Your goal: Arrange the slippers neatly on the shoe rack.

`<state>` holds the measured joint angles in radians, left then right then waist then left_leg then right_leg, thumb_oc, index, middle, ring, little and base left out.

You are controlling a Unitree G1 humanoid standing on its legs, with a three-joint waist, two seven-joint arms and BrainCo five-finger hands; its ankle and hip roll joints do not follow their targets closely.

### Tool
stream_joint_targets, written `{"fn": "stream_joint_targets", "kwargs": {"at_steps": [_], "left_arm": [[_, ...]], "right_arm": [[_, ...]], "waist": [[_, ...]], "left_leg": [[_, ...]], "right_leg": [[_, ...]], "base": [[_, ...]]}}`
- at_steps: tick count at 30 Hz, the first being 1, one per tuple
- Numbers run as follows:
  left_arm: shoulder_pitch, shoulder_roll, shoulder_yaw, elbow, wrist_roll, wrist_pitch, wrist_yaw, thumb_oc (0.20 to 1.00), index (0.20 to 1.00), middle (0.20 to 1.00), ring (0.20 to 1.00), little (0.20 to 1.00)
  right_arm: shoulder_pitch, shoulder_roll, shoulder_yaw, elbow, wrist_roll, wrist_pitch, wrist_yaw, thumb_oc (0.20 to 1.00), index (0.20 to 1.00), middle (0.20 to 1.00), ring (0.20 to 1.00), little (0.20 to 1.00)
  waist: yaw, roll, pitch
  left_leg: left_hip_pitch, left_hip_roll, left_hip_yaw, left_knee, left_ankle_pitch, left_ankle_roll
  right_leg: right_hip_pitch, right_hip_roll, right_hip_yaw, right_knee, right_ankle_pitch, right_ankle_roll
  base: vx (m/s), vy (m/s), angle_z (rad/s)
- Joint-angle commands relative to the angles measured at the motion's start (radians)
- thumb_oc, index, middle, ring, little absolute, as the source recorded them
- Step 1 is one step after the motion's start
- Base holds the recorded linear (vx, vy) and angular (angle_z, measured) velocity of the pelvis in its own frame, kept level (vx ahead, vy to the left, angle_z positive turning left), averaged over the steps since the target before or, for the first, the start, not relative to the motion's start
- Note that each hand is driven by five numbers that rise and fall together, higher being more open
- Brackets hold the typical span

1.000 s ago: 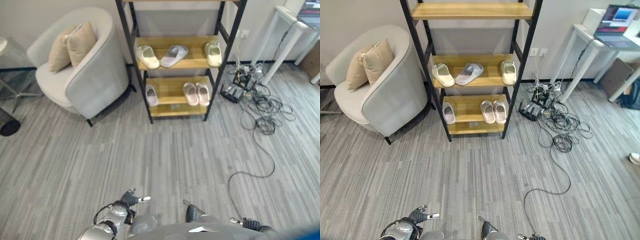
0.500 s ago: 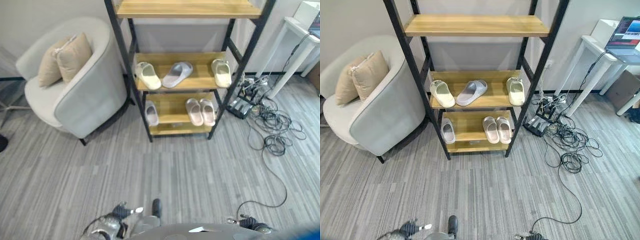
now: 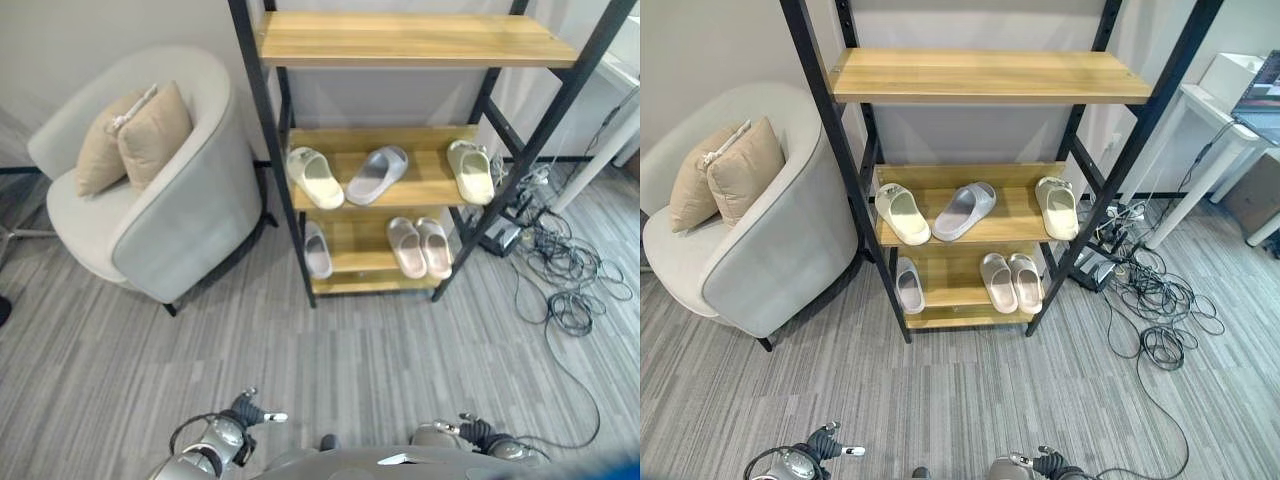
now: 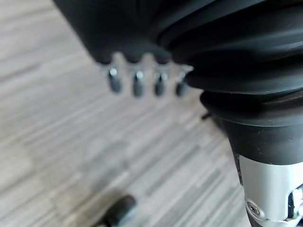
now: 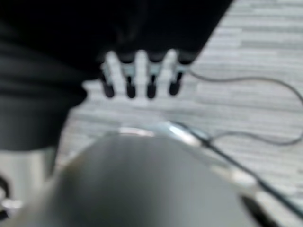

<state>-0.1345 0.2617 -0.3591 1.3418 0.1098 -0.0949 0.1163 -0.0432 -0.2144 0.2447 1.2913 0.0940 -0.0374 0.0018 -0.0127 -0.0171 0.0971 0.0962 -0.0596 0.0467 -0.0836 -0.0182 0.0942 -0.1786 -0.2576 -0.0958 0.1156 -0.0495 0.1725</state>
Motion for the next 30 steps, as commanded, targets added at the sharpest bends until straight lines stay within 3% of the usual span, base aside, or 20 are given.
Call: {"fn": "stream_joint_targets", "kwargs": {"at_steps": [1,6,15,23,30], "left_arm": [[-0.010,0.011,0.031,0.007,0.038,-0.017,0.012,1.000,1.000,1.000,1.000,1.000],[-0.003,0.005,0.029,0.004,0.049,-0.018,0.021,1.000,1.000,1.000,1.000,1.000],[0.040,-0.007,0.053,0.013,0.037,-0.016,0.048,1.000,1.000,1.000,1.000,1.000],[0.047,-0.026,0.038,0.005,0.042,-0.017,0.063,1.000,1.000,1.000,1.000,1.000],[0.047,-0.026,0.038,0.005,0.042,-0.017,0.063,1.000,1.000,1.000,1.000,1.000]], "right_arm": [[0.009,-0.041,0.013,0.000,-0.016,0.006,0.000,1.000,1.000,1.000,1.000,1.000],[0.013,-0.054,0.017,0.006,-0.035,0.007,-0.001,1.000,1.000,1.000,1.000,1.000],[-0.026,-0.085,0.054,-0.075,-0.055,-0.030,-0.042,1.000,1.000,1.000,1.000,1.000],[-0.068,-0.065,0.123,-0.215,-0.059,-0.073,-0.053,1.000,1.000,1.000,1.000,1.000],[-0.068,-0.065,0.123,-0.215,-0.059,-0.073,-0.053,1.000,1.000,1.000,1.000,1.000]], "waist": [[-0.029,-0.013,0.035],[-0.022,-0.028,0.022],[0.012,-0.020,-0.026],[0.030,-0.013,-0.039],[0.030,-0.013,-0.038]], "left_leg": [[-0.072,0.038,-0.023,0.159,-0.119,-0.093],[-0.063,0.042,-0.048,0.177,-0.132,-0.108],[-0.026,0.105,-0.116,0.139,-0.103,-0.147],[-0.003,0.118,-0.134,0.100,-0.084,-0.153],[-0.003,0.118,-0.134,0.100,-0.084,-0.153]], "right_leg": [[0.052,0.025,0.072,-0.061,0.095,0.007],[0.102,0.036,0.095,-0.079,0.089,0.009],[0.190,0.091,0.032,-0.089,0.014,-0.034],[0.232,0.099,0.005,-0.107,-0.003,-0.044],[0.233,0.099,0.005,-0.107,-0.002,-0.044]], "base": [[0.16,-0.118,0.17],[0.09,-0.140,0.52],[0.08,-0.128,0.22],[0.01,-0.022,0.12],[0.00,0.000,0.00]]}}
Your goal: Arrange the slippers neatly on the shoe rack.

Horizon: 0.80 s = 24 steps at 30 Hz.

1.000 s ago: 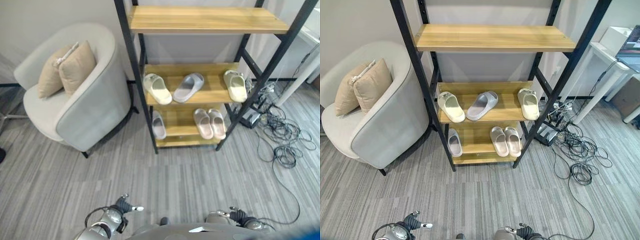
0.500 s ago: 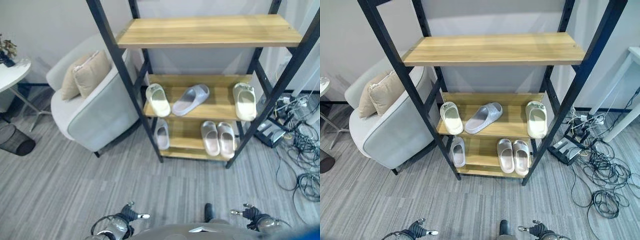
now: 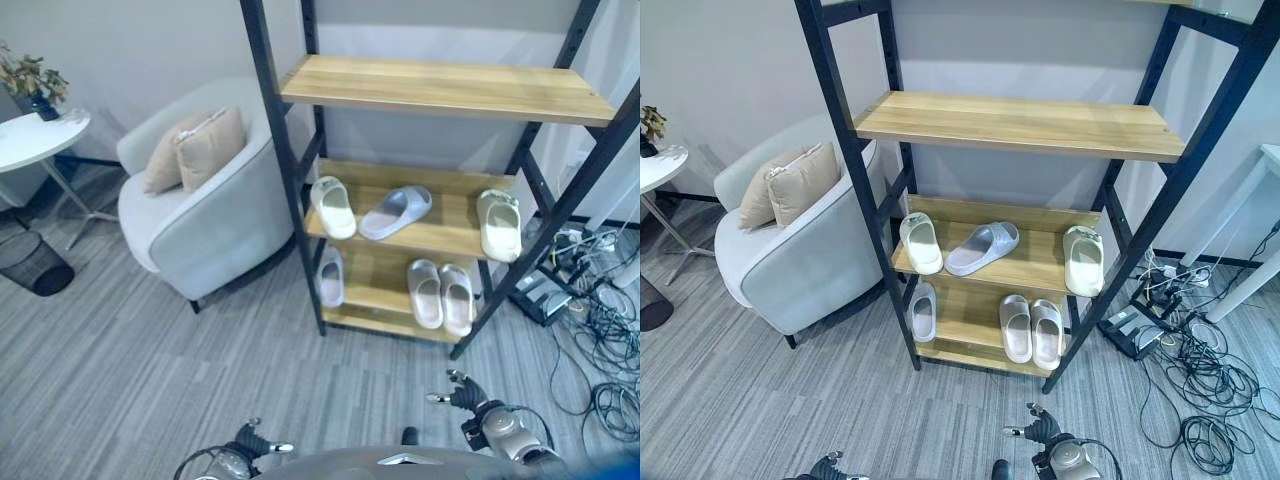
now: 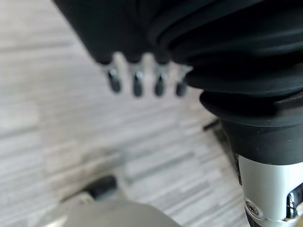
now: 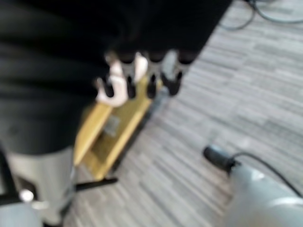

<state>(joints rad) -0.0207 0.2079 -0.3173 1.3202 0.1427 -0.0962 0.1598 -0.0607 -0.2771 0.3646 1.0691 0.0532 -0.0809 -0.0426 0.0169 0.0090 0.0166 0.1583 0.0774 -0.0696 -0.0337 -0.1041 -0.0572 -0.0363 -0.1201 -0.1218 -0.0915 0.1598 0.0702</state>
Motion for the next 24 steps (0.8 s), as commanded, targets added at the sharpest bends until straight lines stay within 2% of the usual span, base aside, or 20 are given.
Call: {"fn": "stream_joint_targets", "kwargs": {"at_steps": [1,2,3,10,12,15,17,19,23,24], "left_arm": [[-0.067,0.028,-0.004,0.027,0.010,-0.016,0.019,1.000,1.000,1.000,1.000,1.000],[-0.067,0.028,-0.004,0.027,0.010,-0.016,0.019,1.000,1.000,1.000,1.000,1.000],[-0.008,0.027,0.055,-0.016,0.031,-0.051,-0.008,1.000,1.000,1.000,1.000,1.000],[-0.008,0.029,0.041,-0.015,0.053,-0.057,-0.018,1.000,1.000,1.000,1.000,1.000],[-0.015,0.026,0.029,-0.013,0.065,-0.060,-0.021,1.000,1.000,1.000,1.000,1.000],[-0.017,0.022,0.030,-0.015,0.064,-0.066,-0.021,1.000,1.000,1.000,1.000,1.000],[-0.014,0.019,0.029,-0.012,0.067,-0.066,-0.018,1.000,1.000,1.000,1.000,1.000],[-0.006,0.012,0.027,-0.008,0.077,-0.066,-0.010,1.000,1.000,1.000,1.000,1.000],[0.008,0.003,0.007,-0.016,0.094,-0.069,0.002,1.000,1.000,1.000,1.000,1.000],[0.009,0.003,0.000,-0.015,0.097,-0.068,0.006,1.000,1.000,1.000,1.000,1.000]], "right_arm": [[-0.051,-0.003,0.003,0.007,-0.018,-0.030,-0.009,1.000,1.000,1.000,1.000,1.000],[-0.051,-0.003,0.003,0.007,-0.018,-0.030,-0.009,1.000,1.000,1.000,1.000,1.000],[0.192,-0.291,0.011,-0.761,-0.175,-0.175,0.107,1.000,1.000,1.000,1.000,1.000],[0.129,-0.303,0.048,-0.861,-0.125,-0.194,0.153,1.000,1.000,1.000,1.000,1.000],[0.096,-0.325,0.069,-0.955,-0.094,-0.204,0.182,1.000,1.000,1.000,1.000,1.000],[0.088,-0.348,0.069,-1.037,-0.106,-0.221,0.176,1.000,1.000,1.000,1.000,1.000],[0.084,-0.354,0.053,-1.067,-0.131,-0.230,0.150,1.000,1.000,1.000,1.000,1.000],[0.038,-0.370,0.032,-1.091,-0.263,-0.238,0.062,1.000,1.000,1.000,1.000,1.000],[-0.112,-0.380,0.017,-1.030,-0.466,-0.196,-0.084,1.000,1.000,1.000,1.000,1.000],[-0.148,-0.372,0.011,-1.003,-0.473,-0.185,-0.108,1.000,1.000,1.000,1.000,1.000]], "waist": [[0.000,-0.039,0.042],[0.000,-0.039,0.042],[-0.040,-0.030,0.054],[-0.029,-0.032,0.053],[-0.025,-0.036,0.052],[-0.021,-0.038,0.048],[-0.020,-0.039,0.045],[-0.014,-0.039,0.044],[0.008,-0.043,0.047],[0.012,-0.044,0.050]], "left_leg": [[-0.065,-0.019,-0.018,0.050,0.002,-0.001],[-0.065,-0.019,-0.018,0.050,0.002,-0.001],[-0.064,-0.022,0.015,0.035,0.009,0.002],[-0.065,-0.023,0.018,0.014,0.015,0.006],[-0.066,-0.026,0.017,0.009,0.016,0.007],[-0.066,-0.027,0.016,0.007,0.015,0.009],[-0.065,-0.026,0.016,0.006,0.014,0.009],[-0.064,-0.026,0.012,0.004,0.013,0.011],[-0.068,-0.026,0.005,0.005,0.011,0.013],[-0.072,-0.025,0.003,0.006,0.012,0.013]], "right_leg": [[0.090,-0.039,0.031,0.100,-0.212,0.058],[0.090,-0.039,0.031,0.100,-0.212,0.058],[0.069,-0.051,0.043,0.117,-0.205,0.074],[0.063,-0.057,0.035,0.110,-0.200,0.079],[0.061,-0.060,0.032,0.111,-0.198,0.081],[0.064,-0.062,0.029,0.109,-0.200,0.084],[0.066,-0.062,0.027,0.109,-0.201,0.084],[0.069,-0.063,0.024,0.108,-0.203,0.083],[0.067,-0.060,0.017,0.110,-0.206,0.082],[0.066,-0.060,0.016,0.109,-0.206,0.081]], "base": [[0.00,0.000,0.00],[-0.13,0.083,0.00],[-0.14,0.094,0.14],[-0.03,0.042,-0.18],[0.00,0.038,0.07],[0.01,0.029,0.08],[0.01,0.016,0.04],[0.01,0.013,0.02],[0.00,0.000,0.00],[0.04,0.014,-0.02]]}}
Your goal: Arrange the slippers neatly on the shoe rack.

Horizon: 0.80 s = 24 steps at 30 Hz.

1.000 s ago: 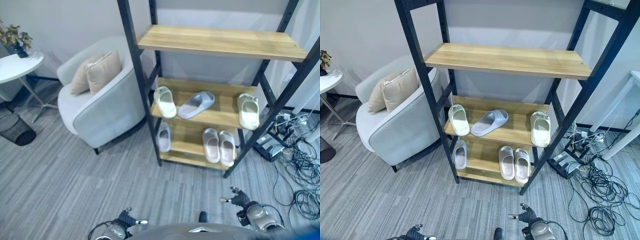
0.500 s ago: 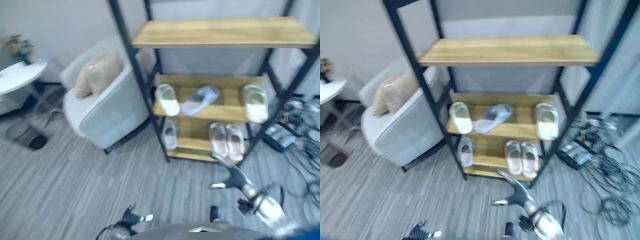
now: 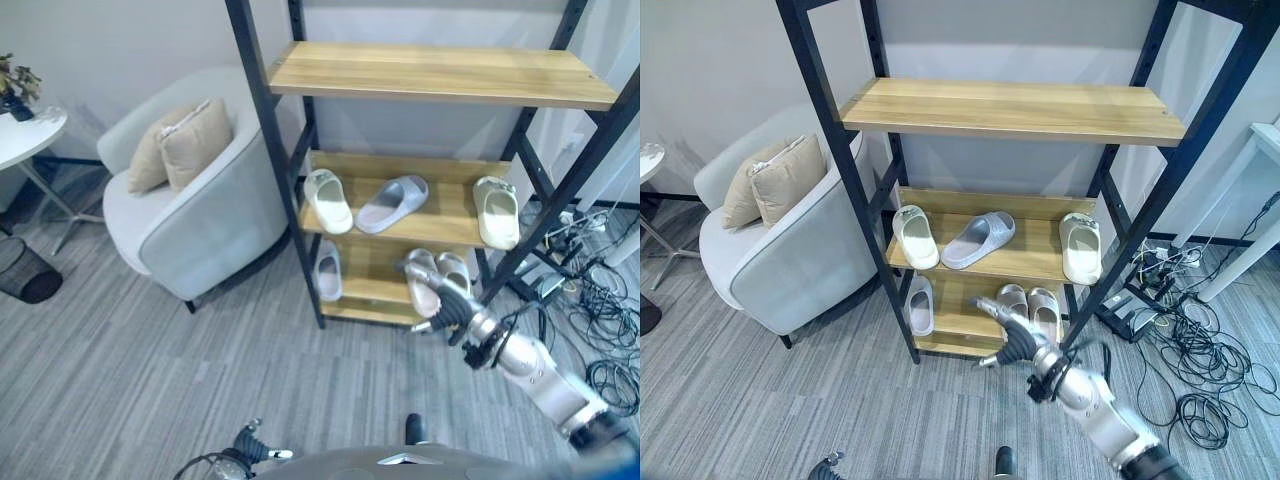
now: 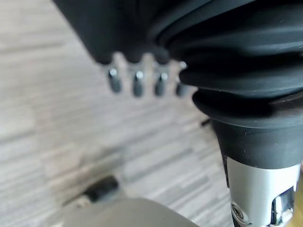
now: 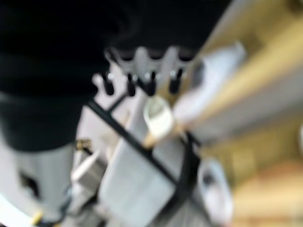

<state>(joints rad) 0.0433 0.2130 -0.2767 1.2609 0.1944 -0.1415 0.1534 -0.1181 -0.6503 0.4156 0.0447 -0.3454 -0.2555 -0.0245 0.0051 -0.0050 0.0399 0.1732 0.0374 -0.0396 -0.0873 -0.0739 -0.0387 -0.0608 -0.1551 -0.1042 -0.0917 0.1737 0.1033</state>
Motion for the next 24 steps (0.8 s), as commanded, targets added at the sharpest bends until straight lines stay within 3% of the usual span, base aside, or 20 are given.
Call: {"fn": "stream_joint_targets", "kwargs": {"at_steps": [1,4,5,9,12,16,17,24], "left_arm": [[-0.056,-0.001,-0.051,0.046,0.050,-0.022,0.014,1.000,1.000,1.000,1.000,1.000],[-0.061,0.004,-0.067,0.035,0.055,-0.020,0.016,1.000,1.000,1.000,1.000,1.000],[-0.066,0.012,-0.113,0.014,0.074,-0.027,0.021,1.000,1.000,1.000,1.000,1.000],[-0.099,0.019,-0.165,0.016,0.062,-0.025,0.034,1.000,1.000,1.000,1.000,1.000],[-0.132,0.026,-0.194,0.013,0.042,-0.035,0.054,1.000,1.000,1.000,1.000,1.000],[-0.158,0.031,-0.207,0.016,0.034,-0.042,0.063,1.000,1.000,1.000,1.000,1.000],[-0.186,0.038,-0.224,0.027,0.020,-0.044,0.078,1.000,1.000,1.000,1.000,1.000],[-0.211,0.030,-0.240,0.033,-0.003,-0.053,0.121,1.000,1.000,1.000,1.000,1.000]], "right_arm": [[-0.132,0.010,-0.043,0.049,-0.074,0.005,-0.149,1.000,1.000,1.000,1.000,1.000],[-0.223,0.004,-0.038,0.120,-0.112,0.030,-0.208,1.000,1.000,1.000,1.000,1.000],[-0.340,0.011,-0.018,0.256,-0.114,0.057,-0.242,1.000,1.000,1.000,1.000,1.000],[-0.532,0.072,0.027,0.485,-0.007,0.087,-0.301,1.000,1.000,1.000,1.000,1.000],[-0.678,0.053,0.059,0.656,0.031,0.107,-0.337,1.000,1.000,1.000,1.000,1.000],[-0.761,0.037,0.071,0.727,0.069,0.110,-0.352,1.000,1.000,1.000,1.000,1.000],[-0.863,0.009,0.088,0.820,0.106,0.124,-0.374,1.000,1.000,1.000,1.000,1.000],[-0.988,-0.034,0.097,0.924,0.143,0.132,-0.455,1.000,1.000,1.000,1.000,1.000]], "waist": [[0.031,-0.030,0.029],[0.044,-0.032,0.043],[0.066,-0.034,0.060],[0.095,-0.039,0.099],[0.118,-0.043,0.144],[0.122,-0.044,0.165],[0.129,-0.043,0.196],[0.137,-0.031,0.222]], "left_leg": [[-0.085,0.018,-0.029,0.059,-0.025,-0.006],[-0.099,0.017,-0.033,0.065,-0.024,-0.006],[-0.125,0.012,-0.043,0.072,-0.019,-0.006],[-0.190,0.004,-0.062,0.098,-0.009,-0.006],[-0.265,-0.006,-0.082,0.125,0.005,-0.008],[-0.312,-0.012,-0.092,0.142,0.012,-0.010],[-0.360,-0.019,-0.101,0.153,0.023,-0.011],[-0.438,-0.031,-0.109,0.165,0.037,-0.015]], "right_leg": [[0.094,-0.021,-0.003,0.109,-0.228,0.048],[0.089,-0.021,-0.007,0.109,-0.227,0.047],[0.074,-0.020,-0.013,0.110,-0.224,0.046],[0.032,-0.024,-0.020,0.116,-0.214,0.043],[-0.020,-0.030,-0.028,0.126,-0.202,0.042],[-0.058,-0.033,-0.028,0.134,-0.194,0.042],[-0.095,-0.039,-0.028,0.140,-0.183,0.042],[-0.154,-0.048,-0.022,0.139,-0.167,0.043]], "base": [[0.00,0.000,0.00],[-0.02,0.005,0.06],[-0.08,0.007,0.11],[-0.09,0.009,0.21],[-0.13,0.013,0.16],[-0.08,0.021,0.20],[-0.05,0.031,0.06],[0.00,0.031,0.03]]}}
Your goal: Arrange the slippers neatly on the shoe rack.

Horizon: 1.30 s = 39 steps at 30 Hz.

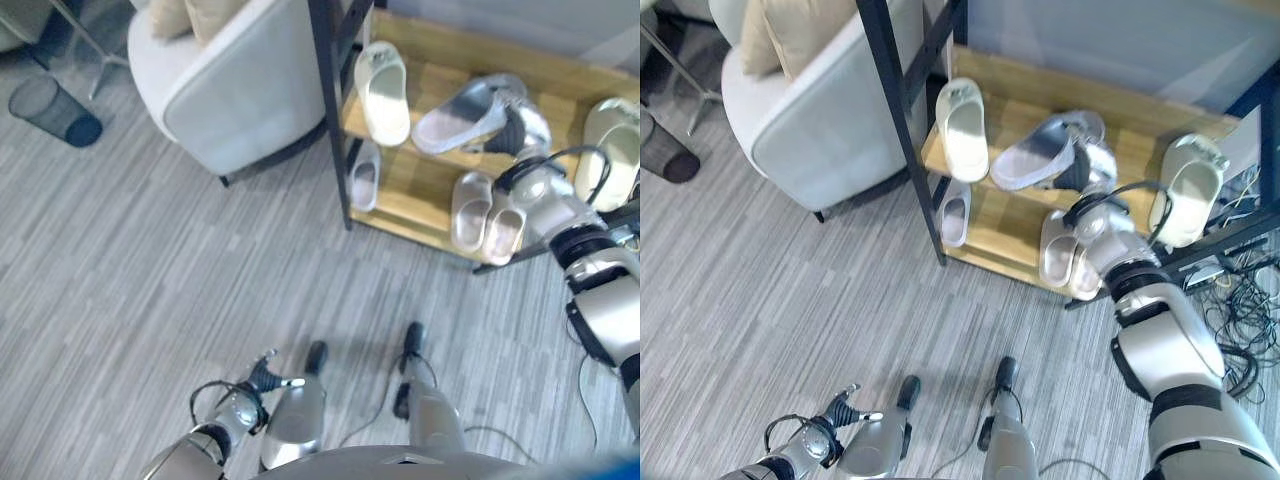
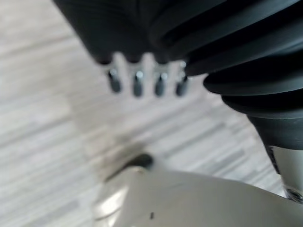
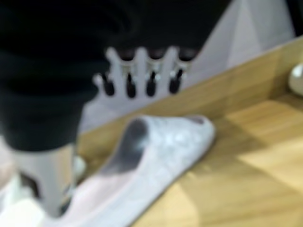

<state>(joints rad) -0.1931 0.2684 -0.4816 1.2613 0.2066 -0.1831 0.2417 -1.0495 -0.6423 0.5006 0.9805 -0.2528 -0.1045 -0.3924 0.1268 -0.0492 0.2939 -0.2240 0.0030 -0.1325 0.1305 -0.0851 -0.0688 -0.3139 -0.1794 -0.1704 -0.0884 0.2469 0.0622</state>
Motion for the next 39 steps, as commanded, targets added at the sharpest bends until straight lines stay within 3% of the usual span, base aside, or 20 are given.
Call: {"fn": "stream_joint_targets", "kwargs": {"at_steps": [1,6,15,29,39], "left_arm": [[0.025,-0.026,-0.036,0.033,-0.015,-0.012,0.033,1.000,1.000,1.000,1.000,1.000],[0.011,-0.028,-0.037,0.021,-0.053,-0.025,0.056,1.000,1.000,1.000,1.000,1.000],[0.003,-0.029,-0.061,0.023,-0.075,-0.029,0.073,1.000,1.000,1.000,1.000,1.000],[-0.011,-0.037,-0.061,0.031,-0.091,-0.033,0.075,1.000,1.000,1.000,1.000,1.000],[-0.023,-0.024,-0.088,-0.002,-0.118,-0.046,0.060,1.000,1.000,1.000,1.000,1.000]], "right_arm": [[-0.057,-0.043,0.012,-0.012,0.050,-0.019,-0.088,1.000,1.000,1.000,1.000,1.000],[-0.105,-0.088,0.026,0.081,0.121,-0.022,-0.077,1.000,1.000,1.000,1.000,1.000],[-0.161,-0.063,0.023,0.249,0.227,-0.015,-0.071,1.000,1.000,1.000,1.000,1.000],[-0.179,-0.124,-0.047,0.216,0.383,-0.065,-0.108,1.000,1.000,1.000,1.000,1.000],[-0.231,-0.155,-0.031,0.355,0.419,-0.027,-0.058,1.000,1.000,1.000,1.000,1.000]], "waist": [[0.016,0.013,-0.033],[0.028,0.016,-0.029],[0.047,0.016,-0.027],[0.066,0.013,-0.040],[0.090,0.012,-0.015]], "left_leg": [[-0.042,0.003,-0.017,-0.052,0.048,0.016],[-0.076,-0.006,-0.026,-0.052,0.054,0.010],[-0.103,-0.020,-0.045,-0.071,0.066,0.001],[-0.132,-0.039,-0.061,-0.096,0.081,-0.003],[-0.170,-0.047,-0.070,-0.074,0.079,-0.009]], "right_leg": [[0.099,-0.024,0.044,0.136,-0.240,0.084],[0.081,-0.028,0.038,0.121,-0.232,0.088],[0.072,-0.033,0.021,0.099,-0.220,0.095],[0.070,-0.050,-0.017,0.065,-0.197,0.113],[0.059,-0.054,-0.035,0.067,-0.200,0.114]], "base": [[0.00,0.000,0.00],[0.02,0.003,0.01],[0.02,-0.003,0.04],[0.03,0.003,0.11],[0.01,-0.015,0.07]]}}
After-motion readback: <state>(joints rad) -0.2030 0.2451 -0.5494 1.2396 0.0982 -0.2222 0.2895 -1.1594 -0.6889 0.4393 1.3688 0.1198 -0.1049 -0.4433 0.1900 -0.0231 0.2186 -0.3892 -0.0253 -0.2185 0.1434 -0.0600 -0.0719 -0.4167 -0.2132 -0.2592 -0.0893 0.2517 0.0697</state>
